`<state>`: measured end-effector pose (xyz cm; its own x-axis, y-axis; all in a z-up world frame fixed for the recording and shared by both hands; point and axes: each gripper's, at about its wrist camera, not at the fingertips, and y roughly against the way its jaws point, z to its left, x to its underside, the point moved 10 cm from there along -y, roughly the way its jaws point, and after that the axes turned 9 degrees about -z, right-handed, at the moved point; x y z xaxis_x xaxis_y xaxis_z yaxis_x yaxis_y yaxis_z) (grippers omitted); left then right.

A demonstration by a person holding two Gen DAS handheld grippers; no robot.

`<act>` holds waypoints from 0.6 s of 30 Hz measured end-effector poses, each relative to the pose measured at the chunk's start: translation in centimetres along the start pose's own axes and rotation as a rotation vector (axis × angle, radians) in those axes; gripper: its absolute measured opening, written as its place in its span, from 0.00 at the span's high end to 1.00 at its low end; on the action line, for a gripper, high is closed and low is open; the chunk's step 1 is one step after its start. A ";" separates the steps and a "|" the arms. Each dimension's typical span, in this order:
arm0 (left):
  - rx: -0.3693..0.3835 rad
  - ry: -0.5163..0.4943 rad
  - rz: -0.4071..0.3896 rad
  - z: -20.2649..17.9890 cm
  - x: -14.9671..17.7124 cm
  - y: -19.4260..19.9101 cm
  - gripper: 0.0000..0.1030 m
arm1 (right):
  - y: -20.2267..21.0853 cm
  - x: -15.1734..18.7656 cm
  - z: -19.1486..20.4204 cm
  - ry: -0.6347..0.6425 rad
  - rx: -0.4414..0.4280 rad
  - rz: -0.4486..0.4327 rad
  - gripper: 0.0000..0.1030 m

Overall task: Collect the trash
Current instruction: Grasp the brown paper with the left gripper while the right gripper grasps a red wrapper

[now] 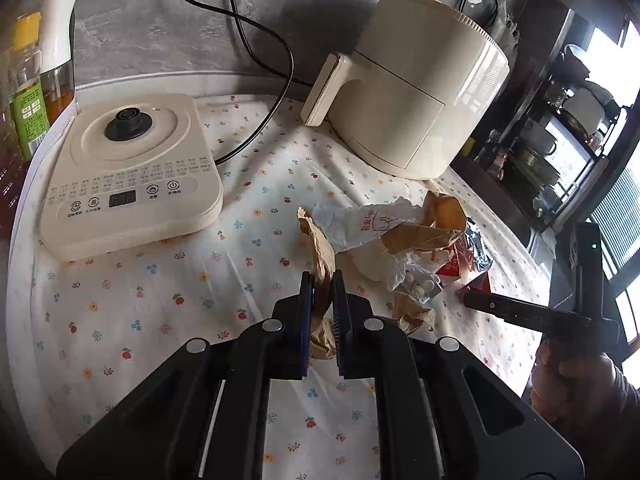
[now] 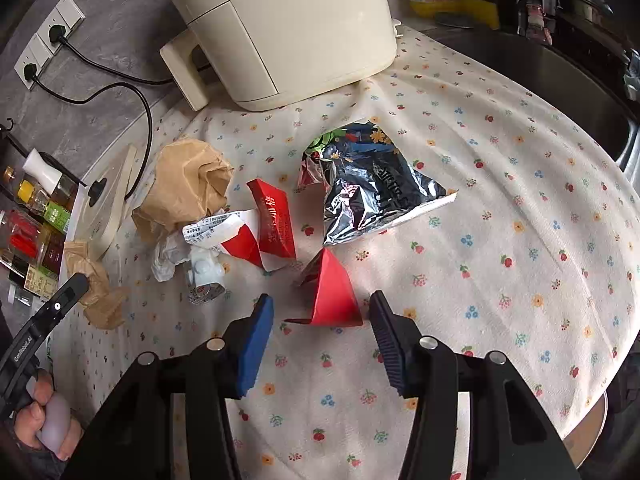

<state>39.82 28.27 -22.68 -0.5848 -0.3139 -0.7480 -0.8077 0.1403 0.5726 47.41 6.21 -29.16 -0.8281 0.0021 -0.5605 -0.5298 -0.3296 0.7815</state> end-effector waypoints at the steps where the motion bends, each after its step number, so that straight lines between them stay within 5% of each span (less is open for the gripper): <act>1: -0.001 -0.006 0.000 -0.1 0.0 0.2 0.90 | -0.1 -0.1 0.0 0.004 0.002 -0.003 0.64; 3: -0.006 -0.020 -0.001 -0.3 0.0 0.7 0.90 | 0.2 -0.2 0.0 -0.014 -0.015 -0.013 0.69; 4: -0.006 -0.026 -0.004 -0.5 -0.1 1.0 0.90 | 0.6 -0.2 0.1 -0.014 -0.024 -0.019 0.86; 5: -0.006 -0.030 -0.007 -0.7 -0.2 1.3 0.90 | 0.9 -0.1 0.1 -0.002 -0.024 -0.022 0.93; 18: 0.024 -0.061 -0.049 -8.6 1.0 2.8 0.90 | 8.9 1.0 -3.8 -0.033 -0.096 -0.105 0.94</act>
<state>37.59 20.24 -18.92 -0.5475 -0.2636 -0.7942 -0.8366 0.1489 0.5273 42.58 -0.31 -23.87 -0.7757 0.0719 -0.6270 -0.5950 -0.4145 0.6886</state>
